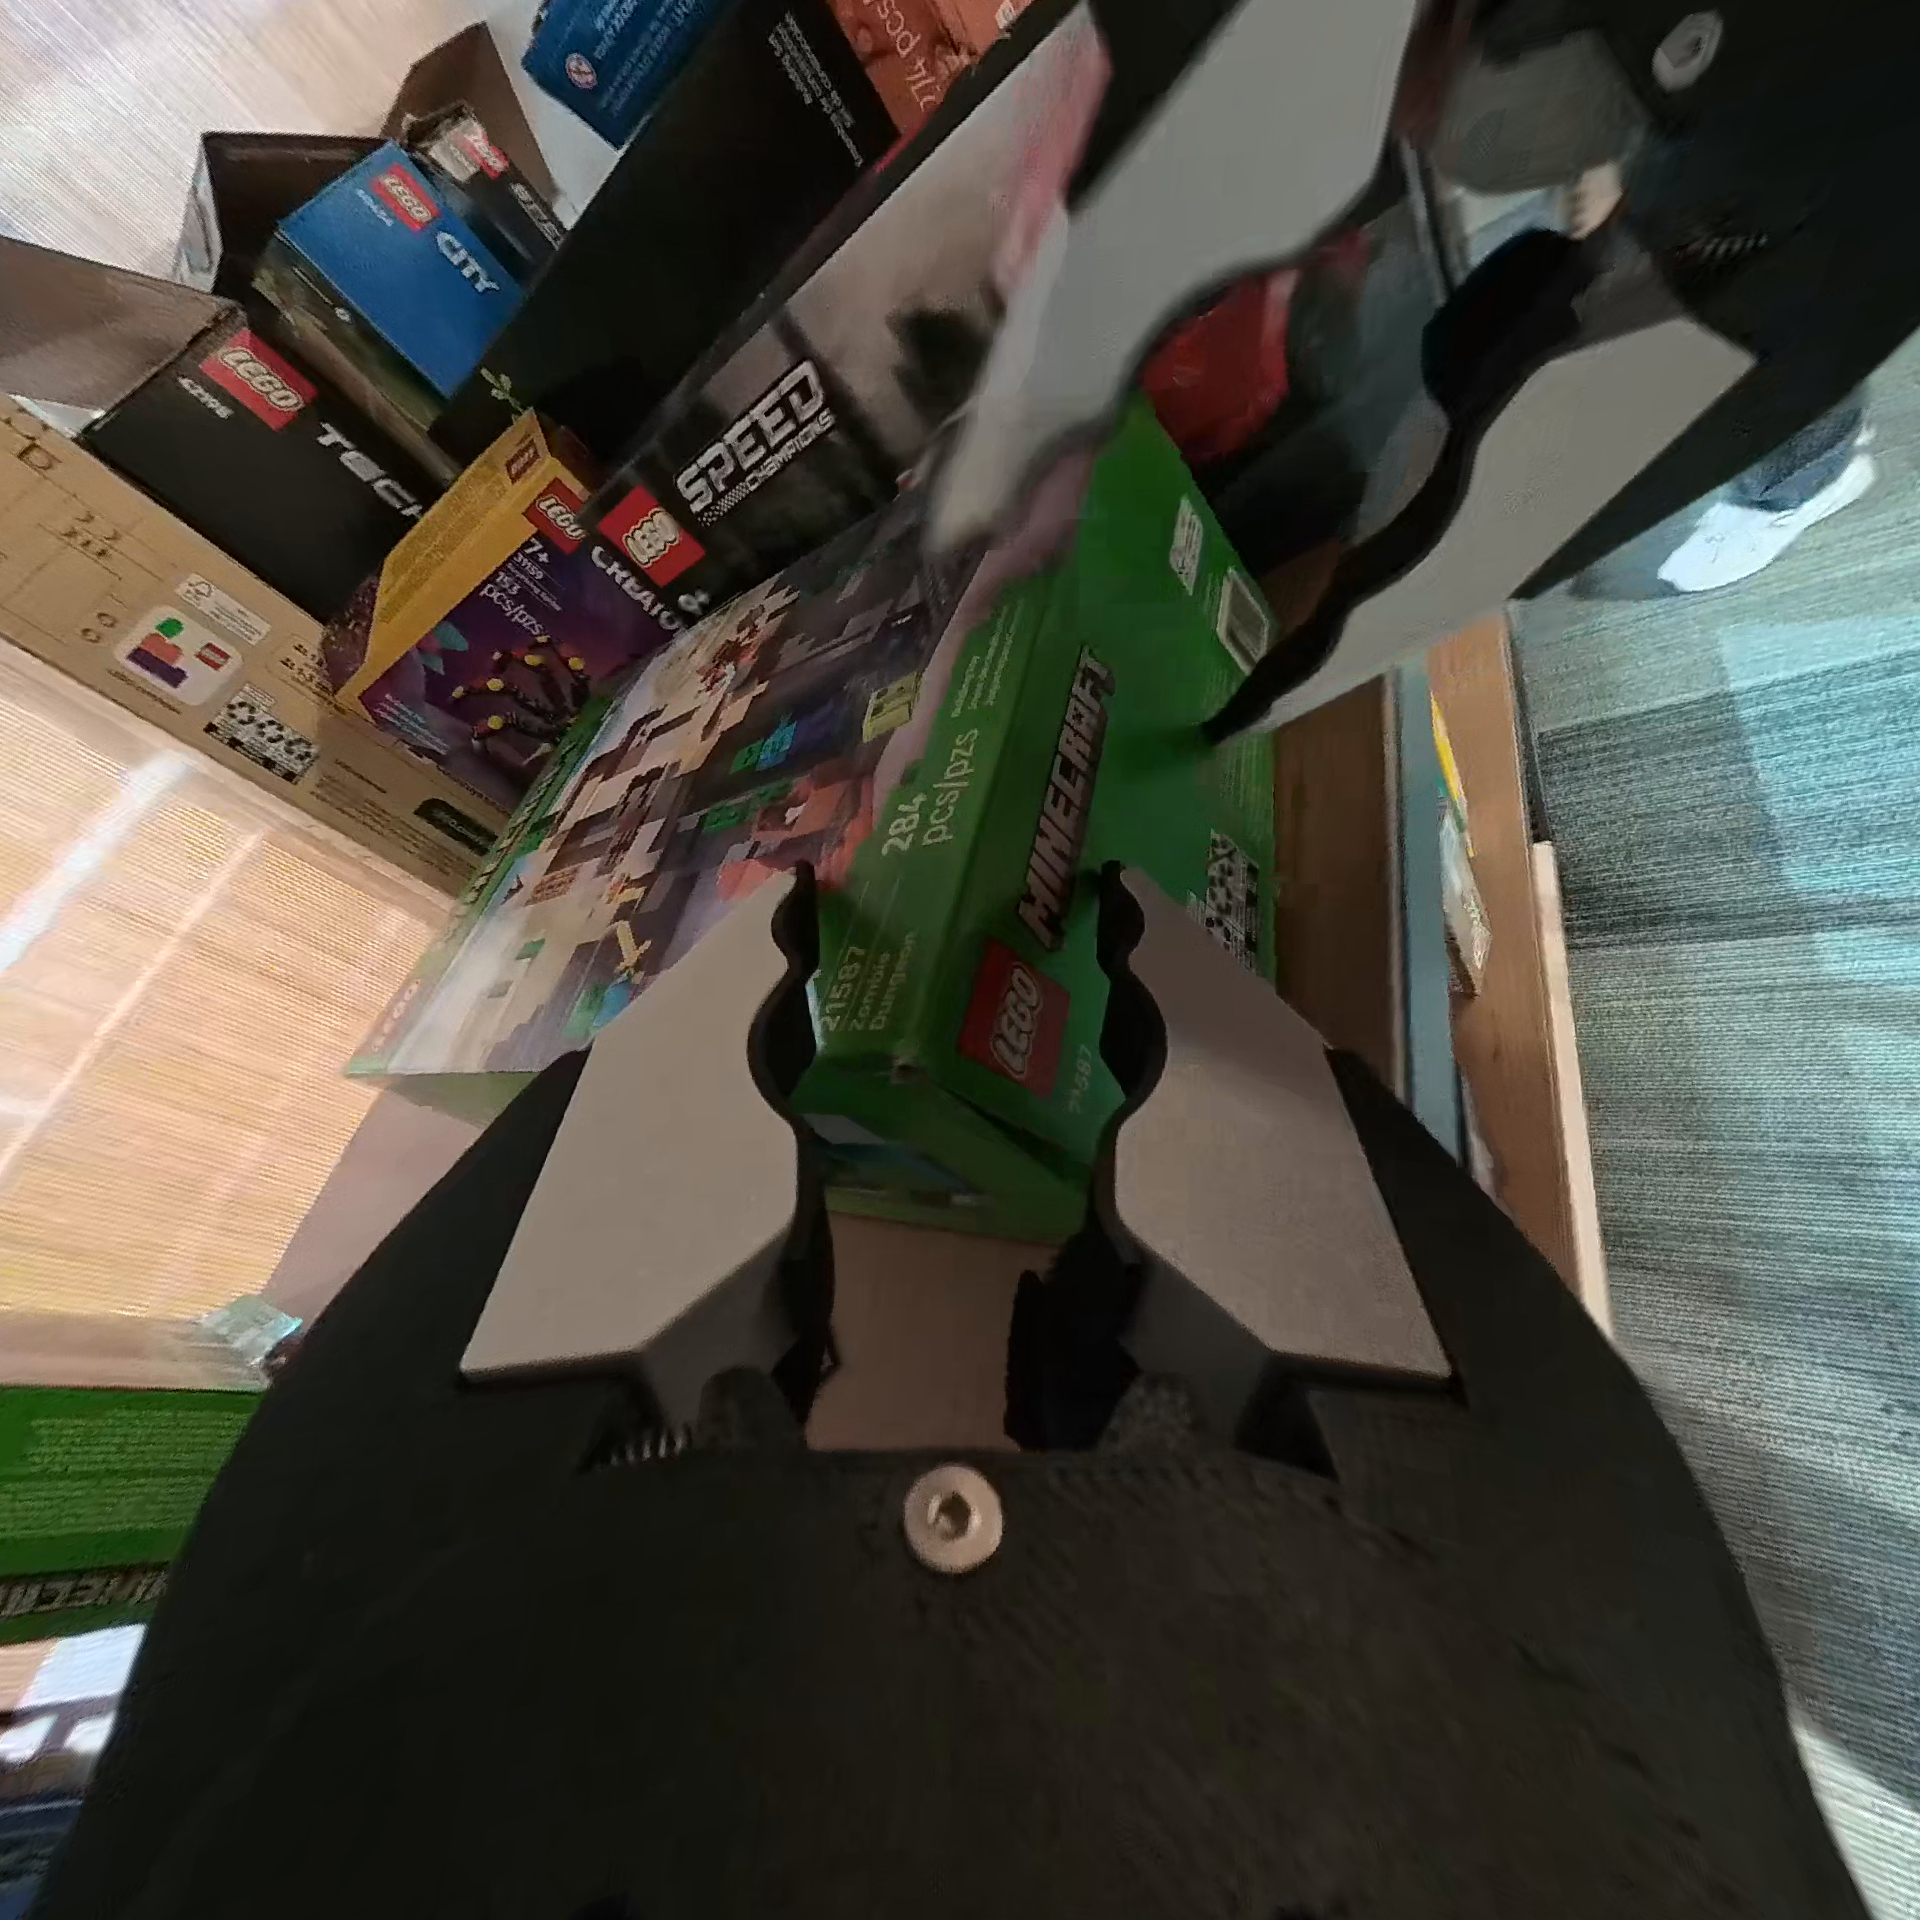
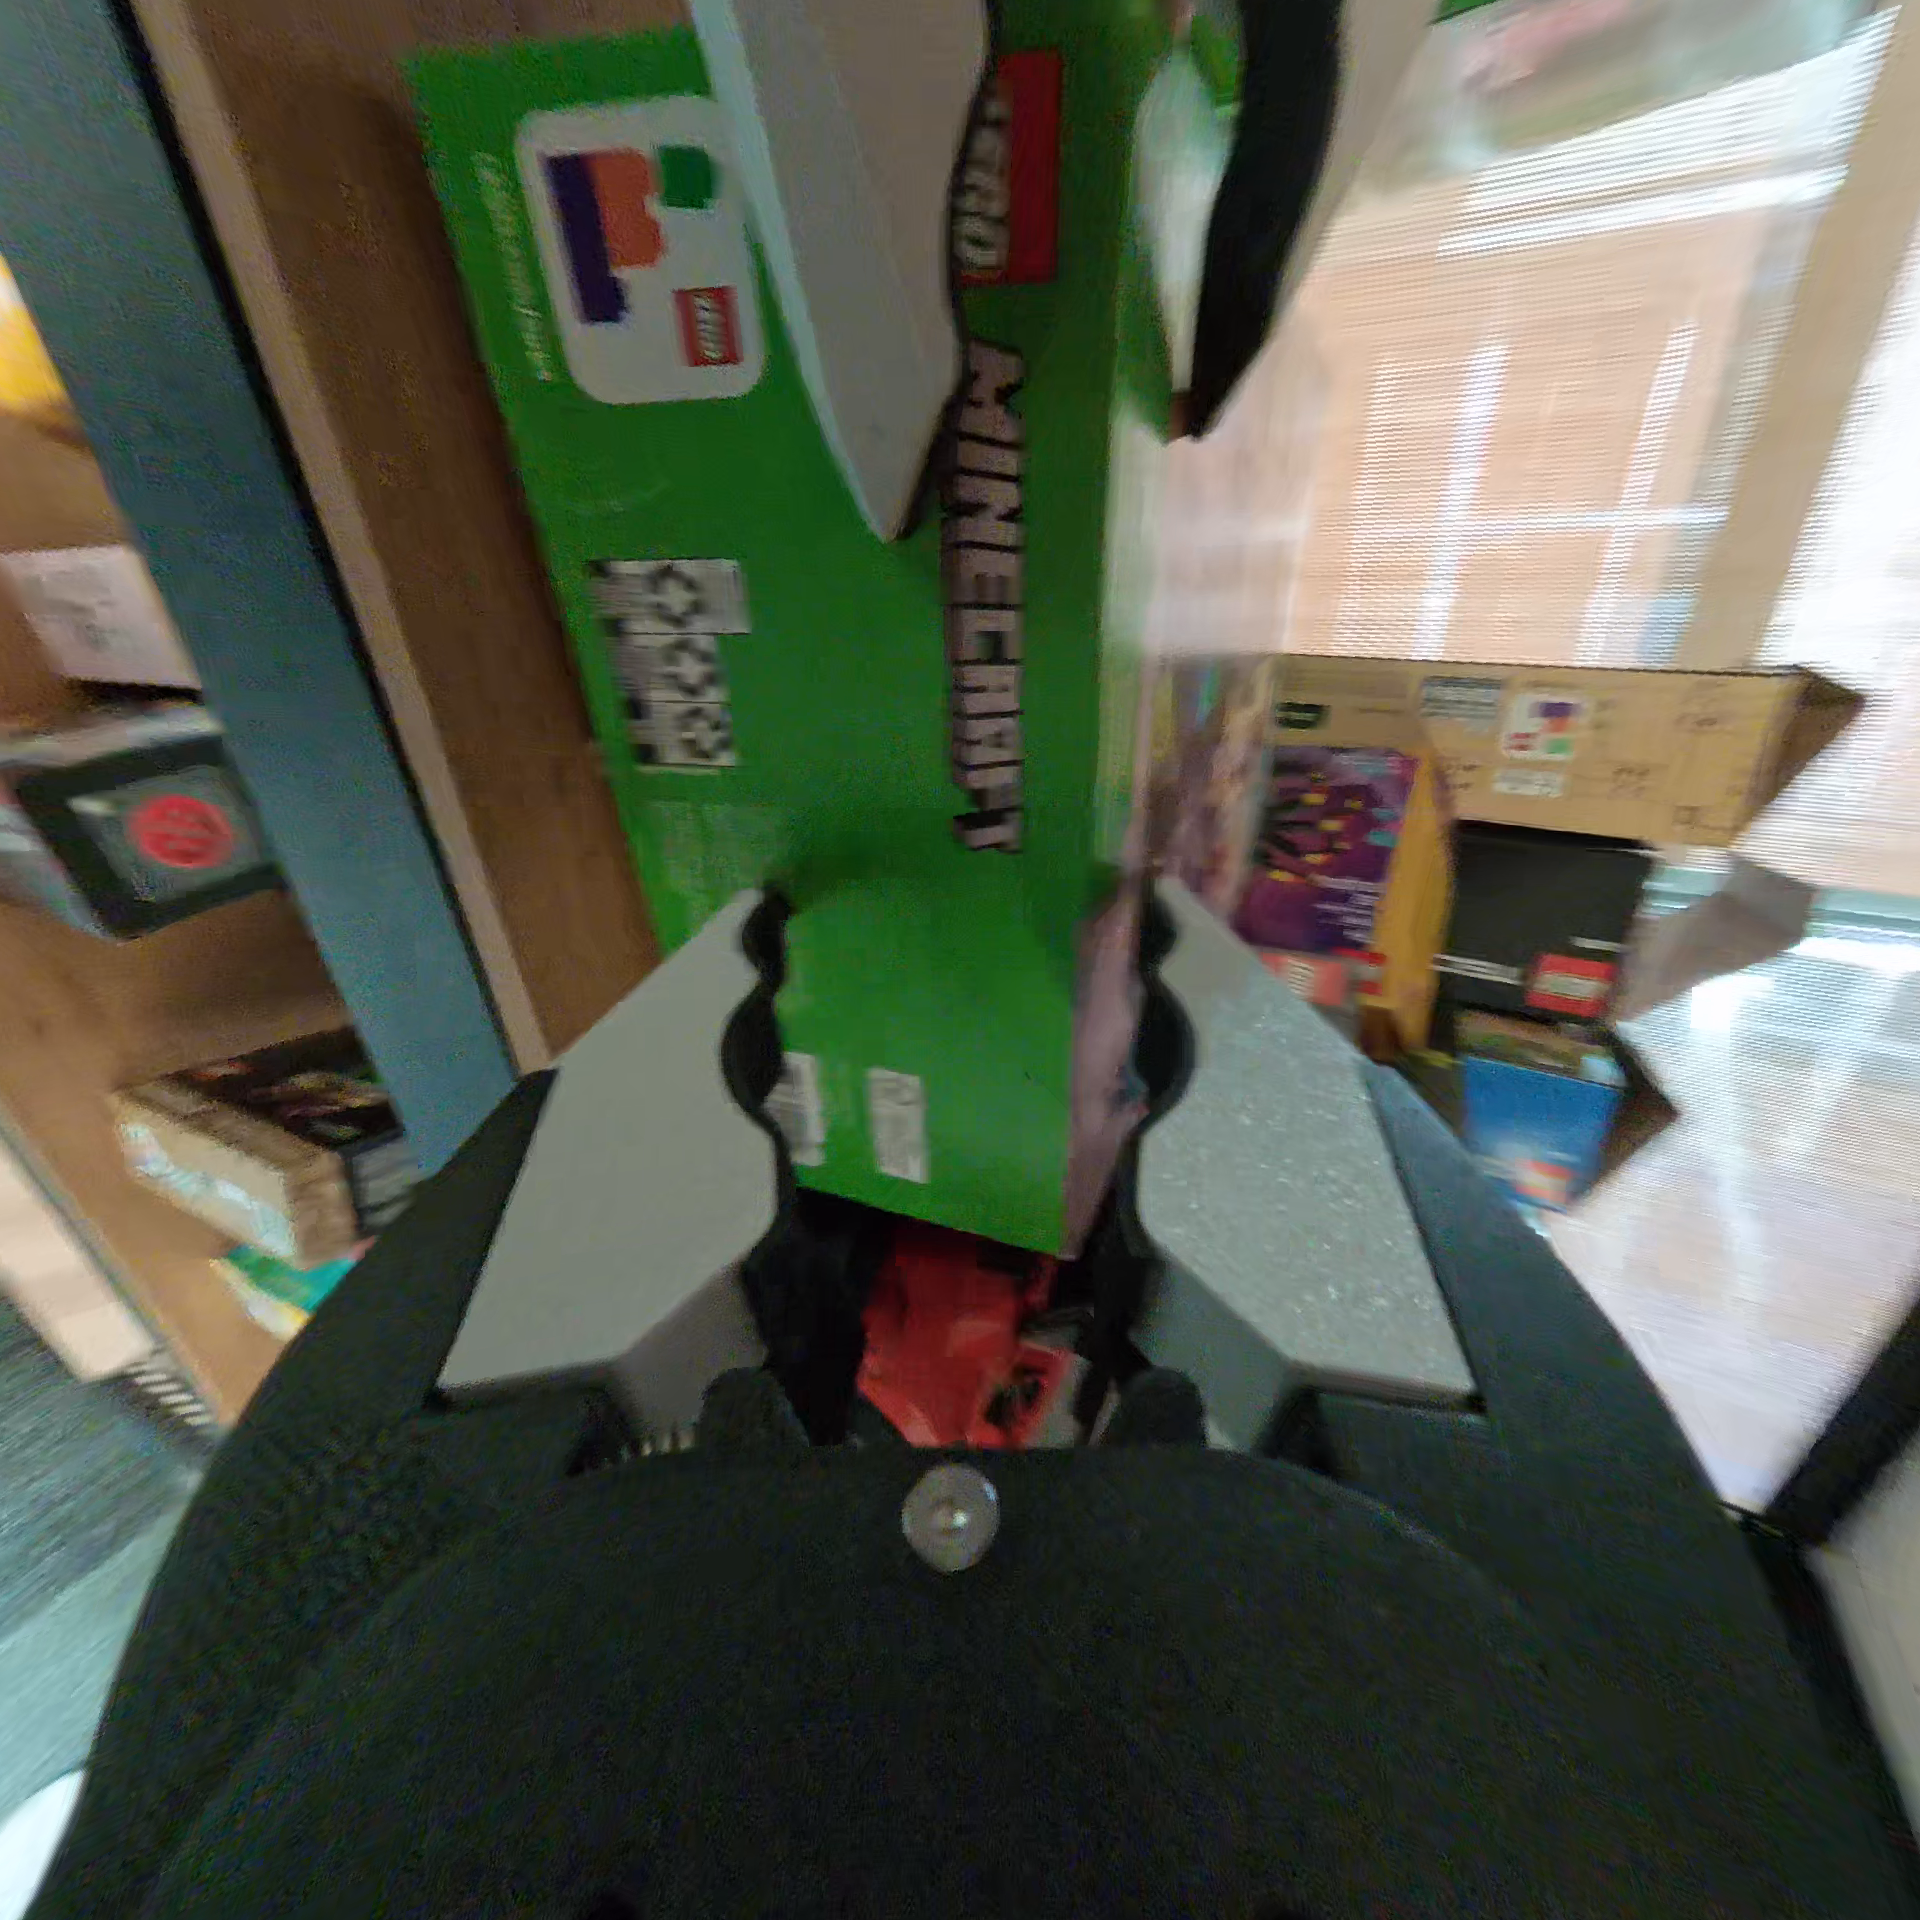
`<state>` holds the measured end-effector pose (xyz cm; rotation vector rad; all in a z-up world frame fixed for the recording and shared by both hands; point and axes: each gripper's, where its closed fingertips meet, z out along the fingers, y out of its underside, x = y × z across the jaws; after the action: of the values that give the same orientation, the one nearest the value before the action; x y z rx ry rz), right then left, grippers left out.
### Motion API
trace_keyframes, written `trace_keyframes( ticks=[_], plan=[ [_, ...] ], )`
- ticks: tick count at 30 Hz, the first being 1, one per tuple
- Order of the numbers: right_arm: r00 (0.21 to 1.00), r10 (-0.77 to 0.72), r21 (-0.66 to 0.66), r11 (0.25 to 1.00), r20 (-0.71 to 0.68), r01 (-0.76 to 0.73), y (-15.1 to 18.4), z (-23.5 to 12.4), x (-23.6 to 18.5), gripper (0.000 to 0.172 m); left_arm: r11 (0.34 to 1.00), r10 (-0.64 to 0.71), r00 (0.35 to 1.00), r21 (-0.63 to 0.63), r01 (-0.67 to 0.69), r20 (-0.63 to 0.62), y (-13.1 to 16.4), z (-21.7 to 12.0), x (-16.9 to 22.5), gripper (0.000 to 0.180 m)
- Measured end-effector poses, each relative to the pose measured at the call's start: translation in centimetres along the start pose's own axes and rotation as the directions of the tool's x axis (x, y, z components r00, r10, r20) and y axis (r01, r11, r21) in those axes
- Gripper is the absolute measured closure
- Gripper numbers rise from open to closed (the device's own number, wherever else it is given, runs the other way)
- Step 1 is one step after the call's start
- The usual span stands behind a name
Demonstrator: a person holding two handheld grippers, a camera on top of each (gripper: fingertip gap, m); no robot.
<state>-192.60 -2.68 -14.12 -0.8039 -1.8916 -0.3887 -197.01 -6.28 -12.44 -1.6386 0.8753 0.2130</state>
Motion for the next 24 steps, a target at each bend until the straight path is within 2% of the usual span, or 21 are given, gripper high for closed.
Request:
trace_keyframes(
  ticks=[1, 3, 4, 9, 12, 14, 18, 19, 22, 24],
  plan=[
    [1.0, 0.023, 0.0, 1.0, -0.006, -0.023, 0.0, 0.5, 0.1, 0.107, 1.0, 0.009, 1.0, -0.009, -0.009, 0.022, 0.2, 0.1, -0.4, 0.129],
    [0.999, -0.012, -0.02, 1.0, -0.042, 0.011, 0.1, 1.0, 0.3, 0.109, 1.0, 0.011, 0.999, -0.013, -0.01, 0.038, 0.3, -0.1, -0.9, 0.137],
    [0.999, 0.016, -0.027, 0.999, -0.029, -0.017, 0.2, 1.1, 0.4, 0.11, 1.0, 0.01, 0.999, -0.008, -0.009, 0.032, 0.2, -0.4, -1.0, 0.141],
    [1.0, 0.013, -0.039, 0.999, -0.02, -0.014, 0.1, 0.8, 0.7, 0.114, 0.998, 0.027, 1.0, -0.05, -0.028, -0.016, 1.5, -1.6, -0.6, 0.112],
    [1.0, 0.001, -0.047, 0.999, 0.0, -0.001, 0.0, 0.7, 0.3, 0.099, 0.998, 0.035, 0.999, -0.055, -0.035, 0.004, 1.9, -1.4, -0.7, 0.102],
    [1.0, 0.016, -0.066, 0.998, 0.016, -0.015, 0.1, 0.6, 0.0, 0.087, 0.998, 0.042, 0.999, -0.043, -0.042, -0.007, 1.7, -1.9, -0.6, 0.103],
    [0.999, 0.027, -0.161, 0.987, 0.038, -0.021, 1.4, 1.6, 0.0, 0.055, 0.994, 0.075, 0.997, -0.078, -0.076, -0.007, 2.6, -2.4, -0.7, 0.094],
    [0.998, 0.026, -0.175, 0.984, 0.053, -0.016, 1.5, 1.8, -0.1, 0.054, 0.993, 0.085, 0.996, -0.077, -0.085, -0.008, 2.6, -2.3, -0.7, 0.094],
    [0.996, 0.015, -0.199, 0.98, 0.084, 0.002, 1.4, 2.7, -0.5, 0.069, 0.988, 0.129, 0.991, -0.086, -0.126, 0.021, 3.1, -1.7, -1.2, 0.095],
    [0.996, 0.029, -0.198, 0.98, 0.083, -0.012, 1.6, 3.1, -0.4, 0.07, 0.988, 0.137, 0.99, -0.072, -0.134, 0.042, 3.3, -1.4, -1.7, 0.098]
  ],
)
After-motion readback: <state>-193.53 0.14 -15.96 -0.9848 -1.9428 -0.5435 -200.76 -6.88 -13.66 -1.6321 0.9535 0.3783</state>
